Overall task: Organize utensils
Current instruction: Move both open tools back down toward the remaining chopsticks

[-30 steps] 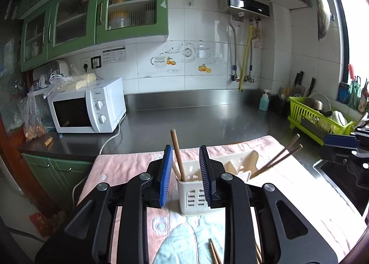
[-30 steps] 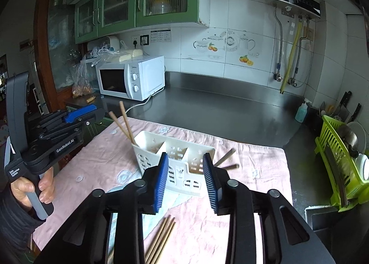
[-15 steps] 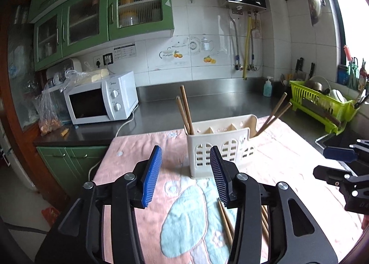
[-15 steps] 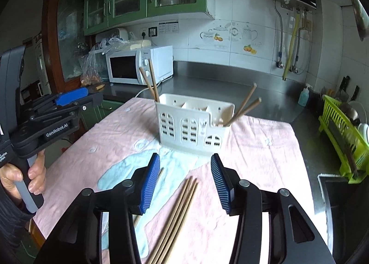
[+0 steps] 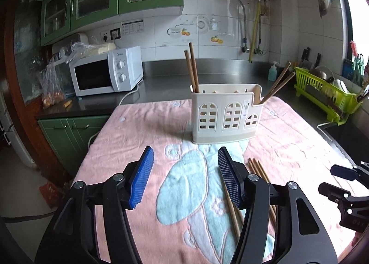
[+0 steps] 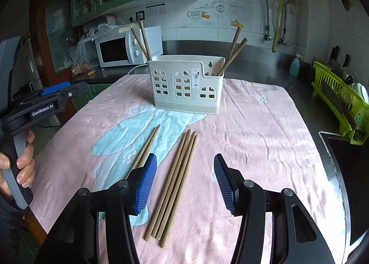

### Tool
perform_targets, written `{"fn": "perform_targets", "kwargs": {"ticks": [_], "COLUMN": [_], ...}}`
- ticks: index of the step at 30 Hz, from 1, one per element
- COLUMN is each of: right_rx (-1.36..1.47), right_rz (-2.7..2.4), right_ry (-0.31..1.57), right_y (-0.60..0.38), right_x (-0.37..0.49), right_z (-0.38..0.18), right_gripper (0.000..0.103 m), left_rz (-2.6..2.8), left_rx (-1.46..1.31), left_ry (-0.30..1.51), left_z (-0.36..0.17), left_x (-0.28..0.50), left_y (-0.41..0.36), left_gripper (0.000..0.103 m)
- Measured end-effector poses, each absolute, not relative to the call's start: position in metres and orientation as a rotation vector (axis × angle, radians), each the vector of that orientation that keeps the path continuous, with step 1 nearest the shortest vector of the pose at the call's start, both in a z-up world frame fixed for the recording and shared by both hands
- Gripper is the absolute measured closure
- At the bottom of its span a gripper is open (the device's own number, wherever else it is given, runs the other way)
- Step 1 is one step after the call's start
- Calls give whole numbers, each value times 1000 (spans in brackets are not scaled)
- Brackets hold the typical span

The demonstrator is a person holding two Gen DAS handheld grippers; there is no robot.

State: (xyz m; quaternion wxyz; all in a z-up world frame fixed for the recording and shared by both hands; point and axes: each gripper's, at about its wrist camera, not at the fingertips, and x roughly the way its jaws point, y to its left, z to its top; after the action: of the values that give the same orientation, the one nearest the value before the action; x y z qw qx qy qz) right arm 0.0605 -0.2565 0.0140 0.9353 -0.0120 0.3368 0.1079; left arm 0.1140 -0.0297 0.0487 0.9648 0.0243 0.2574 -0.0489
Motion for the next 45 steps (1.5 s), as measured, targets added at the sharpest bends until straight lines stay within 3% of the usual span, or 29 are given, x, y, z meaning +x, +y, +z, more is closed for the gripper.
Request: {"fn": "perform_targets", "kwargs": {"ticks": [8, 24, 31, 45], "right_rx": [-26, -7, -9, 8], "right_rz": [198, 194, 189, 206], "right_ry": [728, 809, 848, 881], "right_y": [-255, -252, -254, -243], "right_x": [47, 25, 23, 31], "right_z": [-10, -53, -69, -82], "right_gripper": [52, 54, 70, 88], "left_rz": [-75, -65, -74, -127], "left_rx": [32, 7, 17, 6], "left_ry": [548, 628, 661, 756], "left_z": [37, 4, -10, -42], "left_x": [109, 99, 92, 79], "left_y": [-23, -16, -18, -28], "left_gripper": [38, 38, 38, 38]}}
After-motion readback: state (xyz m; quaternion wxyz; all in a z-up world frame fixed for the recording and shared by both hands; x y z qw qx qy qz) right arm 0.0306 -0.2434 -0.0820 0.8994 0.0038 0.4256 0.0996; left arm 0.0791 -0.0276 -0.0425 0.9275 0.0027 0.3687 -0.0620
